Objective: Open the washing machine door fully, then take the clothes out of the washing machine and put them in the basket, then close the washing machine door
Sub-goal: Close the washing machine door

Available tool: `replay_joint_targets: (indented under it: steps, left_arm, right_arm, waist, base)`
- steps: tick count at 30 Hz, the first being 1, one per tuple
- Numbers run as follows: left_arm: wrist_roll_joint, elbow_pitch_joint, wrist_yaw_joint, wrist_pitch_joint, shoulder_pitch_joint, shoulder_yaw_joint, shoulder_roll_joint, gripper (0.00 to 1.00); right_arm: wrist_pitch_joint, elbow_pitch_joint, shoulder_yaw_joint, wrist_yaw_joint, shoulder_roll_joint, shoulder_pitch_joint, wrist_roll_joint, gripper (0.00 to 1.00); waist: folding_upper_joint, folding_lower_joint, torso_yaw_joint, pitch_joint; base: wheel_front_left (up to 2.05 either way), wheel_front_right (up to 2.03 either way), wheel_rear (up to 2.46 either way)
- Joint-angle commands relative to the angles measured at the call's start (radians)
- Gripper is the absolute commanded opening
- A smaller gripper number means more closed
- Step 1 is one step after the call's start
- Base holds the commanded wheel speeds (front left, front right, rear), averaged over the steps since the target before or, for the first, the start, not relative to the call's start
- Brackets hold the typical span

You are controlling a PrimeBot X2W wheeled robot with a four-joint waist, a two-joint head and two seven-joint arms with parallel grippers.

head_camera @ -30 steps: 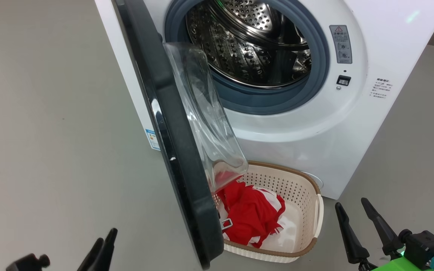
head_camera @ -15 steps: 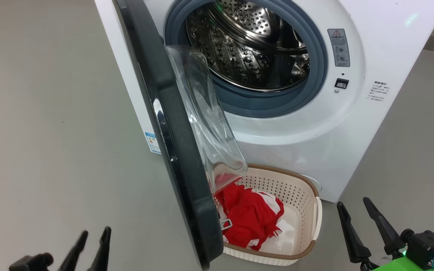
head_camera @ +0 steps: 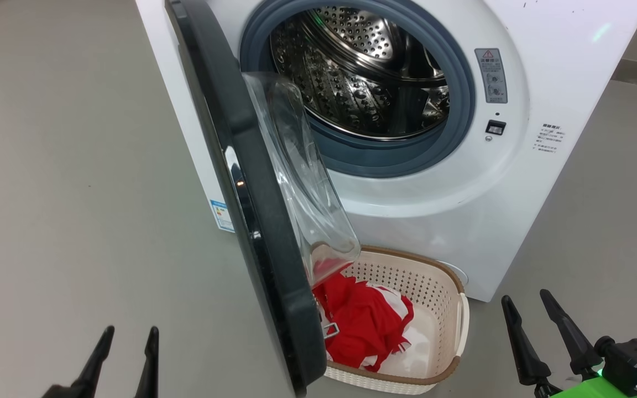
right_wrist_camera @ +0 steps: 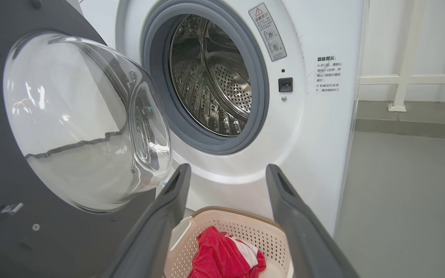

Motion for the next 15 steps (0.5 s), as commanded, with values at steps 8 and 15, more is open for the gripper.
replay_joint_targets:
  steps: [8,15]
  left_arm:
    - [0.086,-0.064,-0.005,-0.012,0.031,0.064,-0.025,1.0]
    - [0.086,-0.071,-0.005,-0.012,0.034,0.06,-0.031,1.0]
  right_arm:
    - [-0.006,-0.028,0.015,0.006,-0.012,0.007,-0.005,1.0]
    - [-0.006,-0.028,0.017,0.006,-0.011,0.008,-0.004,1.0]
  waist:
    - [-0.0001,0.0,-0.002,-0.006]
    - [-0.0001,0.0,-0.003,-0.007]
  base:
    - [0.0,0.0,0.0]
    - [0.0,0.0,0.0]
